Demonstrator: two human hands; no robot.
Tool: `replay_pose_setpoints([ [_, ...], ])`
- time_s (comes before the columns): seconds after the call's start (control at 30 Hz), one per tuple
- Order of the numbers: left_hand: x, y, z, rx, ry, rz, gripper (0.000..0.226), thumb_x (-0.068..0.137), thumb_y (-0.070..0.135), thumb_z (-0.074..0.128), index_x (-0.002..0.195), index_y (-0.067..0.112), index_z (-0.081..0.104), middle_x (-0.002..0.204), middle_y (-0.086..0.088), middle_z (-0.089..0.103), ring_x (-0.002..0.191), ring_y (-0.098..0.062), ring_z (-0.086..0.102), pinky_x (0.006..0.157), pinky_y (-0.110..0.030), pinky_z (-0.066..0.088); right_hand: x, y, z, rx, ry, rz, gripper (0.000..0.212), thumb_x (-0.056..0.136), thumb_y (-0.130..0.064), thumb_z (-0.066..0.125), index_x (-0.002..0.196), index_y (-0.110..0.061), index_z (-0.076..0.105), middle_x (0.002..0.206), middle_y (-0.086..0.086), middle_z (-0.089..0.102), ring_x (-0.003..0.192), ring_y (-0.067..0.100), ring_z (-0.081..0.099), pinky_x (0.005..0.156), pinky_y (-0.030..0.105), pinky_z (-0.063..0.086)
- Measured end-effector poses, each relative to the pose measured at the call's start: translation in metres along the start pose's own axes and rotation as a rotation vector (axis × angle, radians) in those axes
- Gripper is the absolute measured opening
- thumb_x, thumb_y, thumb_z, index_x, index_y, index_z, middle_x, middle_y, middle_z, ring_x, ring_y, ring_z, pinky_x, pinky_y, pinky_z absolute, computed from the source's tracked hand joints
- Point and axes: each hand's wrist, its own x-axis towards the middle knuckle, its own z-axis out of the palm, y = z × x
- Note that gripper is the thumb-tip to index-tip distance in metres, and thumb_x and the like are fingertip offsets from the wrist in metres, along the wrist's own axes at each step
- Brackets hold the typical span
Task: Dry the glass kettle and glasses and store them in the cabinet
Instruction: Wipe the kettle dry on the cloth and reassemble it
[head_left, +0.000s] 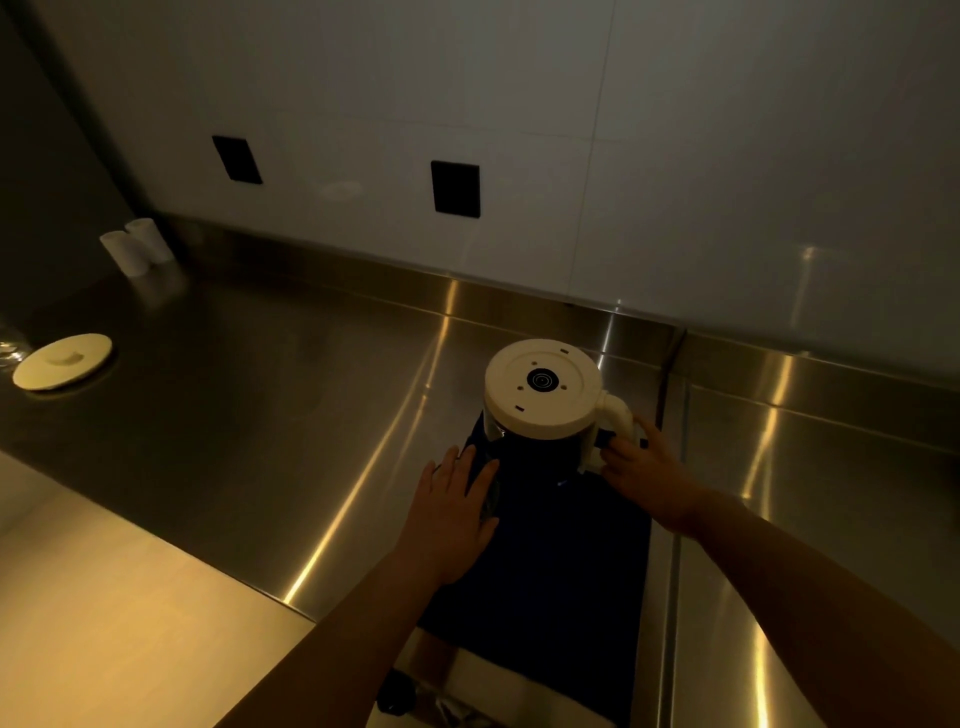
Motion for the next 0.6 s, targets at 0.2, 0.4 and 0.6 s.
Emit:
replay_pose_setpoints([
  [0.2, -0.001, -0.001, -0.001, -0.029, -0.009, 0.005, 0.069, 0.098, 0.05, 0.03, 0.152, 0.025, -0.004, 0.159, -0.008, -0.009, 0.146, -0.026, -0.011, 0.115, -0.043, -0.01, 0.005, -0.002, -0.005, -0.018, -0.067, 0.039, 0.037, 0.031, -0.012, 0.089, 0.063, -0.021, 0.073, 0.074, -0.001, 0.068, 0.087, 0.02, 0.067, 0.089, 0.057, 0.047],
  [0.4, -0.002, -0.001, -0.001, -0.038, -0.004, 0.012, 0.069, 0.098, 0.05, 0.031, 0.152, 0.025, -0.003, 0.159, -0.009, -0.009, 0.145, -0.026, -0.011, 0.114, -0.042, -0.011, 0.008, 0.004, -0.019, -0.096, -0.205, -0.016, 0.031, 0.059, -0.015, 0.082, 0.087, -0.027, 0.073, 0.102, -0.005, 0.067, 0.116, 0.017, 0.056, 0.105, 0.058, 0.029],
  [0.6, 0.0, -0.002, 0.001, -0.038, 0.015, 0.014, 0.068, 0.098, 0.05, 0.031, 0.152, 0.025, -0.002, 0.16, -0.009, -0.007, 0.146, -0.026, -0.01, 0.115, -0.042, -0.01, 0.015, 0.002, -0.033, -0.087, -0.205, 0.019, 0.033, 0.035, -0.026, 0.09, 0.062, -0.033, 0.072, 0.078, -0.011, 0.07, 0.096, 0.012, 0.065, 0.091, 0.05, 0.047],
])
